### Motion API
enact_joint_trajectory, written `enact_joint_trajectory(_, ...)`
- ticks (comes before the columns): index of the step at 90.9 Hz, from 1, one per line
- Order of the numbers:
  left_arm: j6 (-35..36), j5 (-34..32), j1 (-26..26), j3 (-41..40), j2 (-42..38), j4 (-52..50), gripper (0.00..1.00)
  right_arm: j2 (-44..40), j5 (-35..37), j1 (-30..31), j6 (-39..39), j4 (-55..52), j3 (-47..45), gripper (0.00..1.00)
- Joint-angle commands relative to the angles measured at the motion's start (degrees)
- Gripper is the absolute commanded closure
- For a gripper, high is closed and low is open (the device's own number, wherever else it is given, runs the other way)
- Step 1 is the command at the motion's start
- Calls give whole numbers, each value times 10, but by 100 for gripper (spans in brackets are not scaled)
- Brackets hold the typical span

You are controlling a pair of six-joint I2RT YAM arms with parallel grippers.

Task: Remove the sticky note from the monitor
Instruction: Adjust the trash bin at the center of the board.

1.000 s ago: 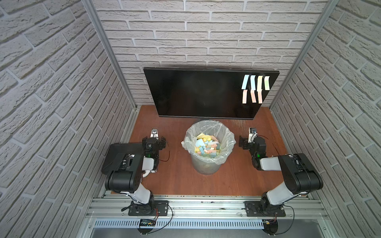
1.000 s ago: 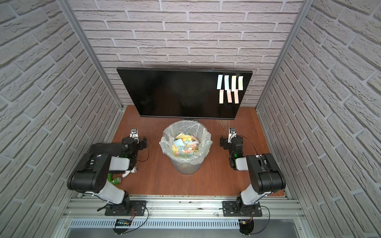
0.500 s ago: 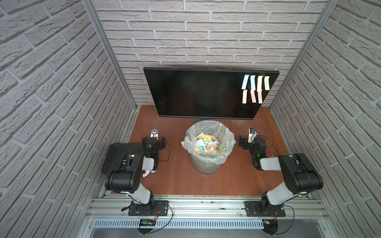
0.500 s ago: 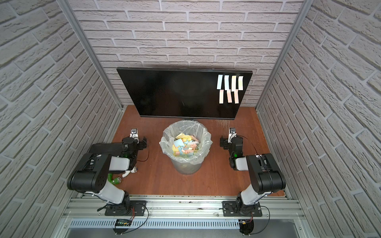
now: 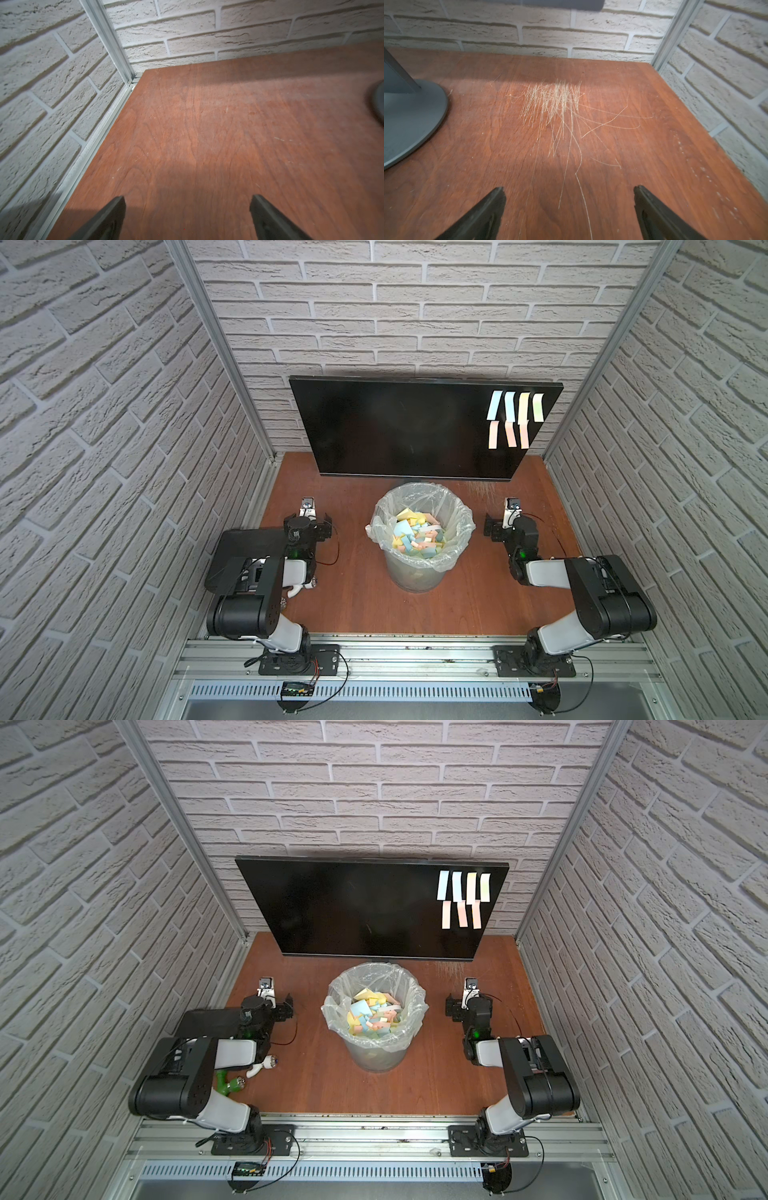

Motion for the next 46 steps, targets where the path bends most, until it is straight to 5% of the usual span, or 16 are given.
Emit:
enact_joint_trajectory(1, 9, 50, 5, 4, -54, -44, 2, -75, 50, -1, 26, -54, -5, 1)
enact_joint_trajectory(10, 34, 61, 6, 41, -101, -172, 2, -134, 95, -2, 65, -197, 28, 1)
enact_joint_trajectory(26, 52, 60, 22, 77, -107, -239, 2, -163, 92, -2, 89, -224, 31, 1)
enact_joint_trajectory(46, 110, 202, 54, 294, -176, -719, 2, -279, 165, -7, 268, -482, 89, 1)
